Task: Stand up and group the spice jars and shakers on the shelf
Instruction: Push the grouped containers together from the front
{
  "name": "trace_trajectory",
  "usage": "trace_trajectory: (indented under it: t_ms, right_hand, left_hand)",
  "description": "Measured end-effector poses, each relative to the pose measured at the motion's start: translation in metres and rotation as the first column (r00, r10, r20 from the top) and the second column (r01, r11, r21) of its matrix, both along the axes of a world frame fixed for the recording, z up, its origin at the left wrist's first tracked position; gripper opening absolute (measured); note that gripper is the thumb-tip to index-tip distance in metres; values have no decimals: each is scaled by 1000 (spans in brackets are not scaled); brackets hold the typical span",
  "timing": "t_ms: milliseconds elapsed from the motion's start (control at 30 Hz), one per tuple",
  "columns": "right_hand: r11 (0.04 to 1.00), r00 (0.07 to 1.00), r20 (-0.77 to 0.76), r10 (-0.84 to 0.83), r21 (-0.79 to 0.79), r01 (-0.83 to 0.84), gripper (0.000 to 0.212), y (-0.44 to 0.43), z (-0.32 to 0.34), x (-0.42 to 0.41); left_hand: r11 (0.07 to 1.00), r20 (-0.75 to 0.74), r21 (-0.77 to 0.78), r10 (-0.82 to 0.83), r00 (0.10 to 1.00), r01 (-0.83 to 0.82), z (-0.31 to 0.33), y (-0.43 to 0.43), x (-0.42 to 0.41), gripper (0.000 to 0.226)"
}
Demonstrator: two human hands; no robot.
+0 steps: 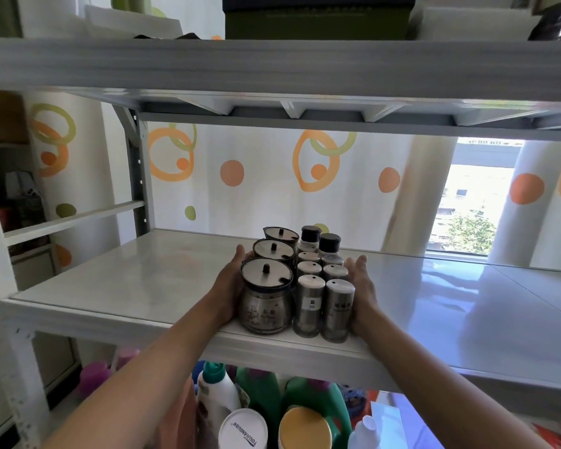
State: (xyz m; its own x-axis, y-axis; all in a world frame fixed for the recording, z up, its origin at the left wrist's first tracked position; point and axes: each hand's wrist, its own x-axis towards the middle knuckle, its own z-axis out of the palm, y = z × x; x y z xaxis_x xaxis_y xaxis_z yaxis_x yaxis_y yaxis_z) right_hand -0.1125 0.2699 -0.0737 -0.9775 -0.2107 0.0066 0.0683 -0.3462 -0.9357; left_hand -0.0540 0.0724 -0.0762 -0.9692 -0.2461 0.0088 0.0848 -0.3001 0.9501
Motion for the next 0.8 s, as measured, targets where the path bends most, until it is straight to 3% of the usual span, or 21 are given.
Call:
trace_trajectory:
  t_ms: [100,233,300,367,433,533,667,800]
  right_hand:
    - [996,997,-60,47,72,-42,62,25,-8,1]
    - [998,998,-52,44,52,-41,57,72,-18,3]
    - [997,994,-77,80,0,-80,57,96,-16,15]
    - [978,973,-100,208,26,-207,66,110,-9,25]
    - [936,929,-113,352,66,-347,70,112,-7,34]
    - [857,847,-137,514,121,-500,71,100,-5,44]
    - [737,734,-118,669,230,-635,77,78,-3,57]
    - [672,679,-88,729,278,-686,76,61,2,62]
  left_hand:
    - [998,-84,-29,61,995,-64,-3,-15,11,57]
    - [994,-165,17,113,980,-112,-9,-49,38,38]
    - [999,-199,39,46,979,-39,-5,-59,57,37]
    - [992,-214,-10,-129,968,130,1,-57,74,33]
    - [914,-192,-132,-403,895,384,4,-49,82,29]
    - [663,-63,-358,-719,692,657,6,-28,82,49]
    - [472,37,-461,-836,548,751,6,-8,68,71]
    - [433,62,-371,-871,487,821,4,-11,59,82]
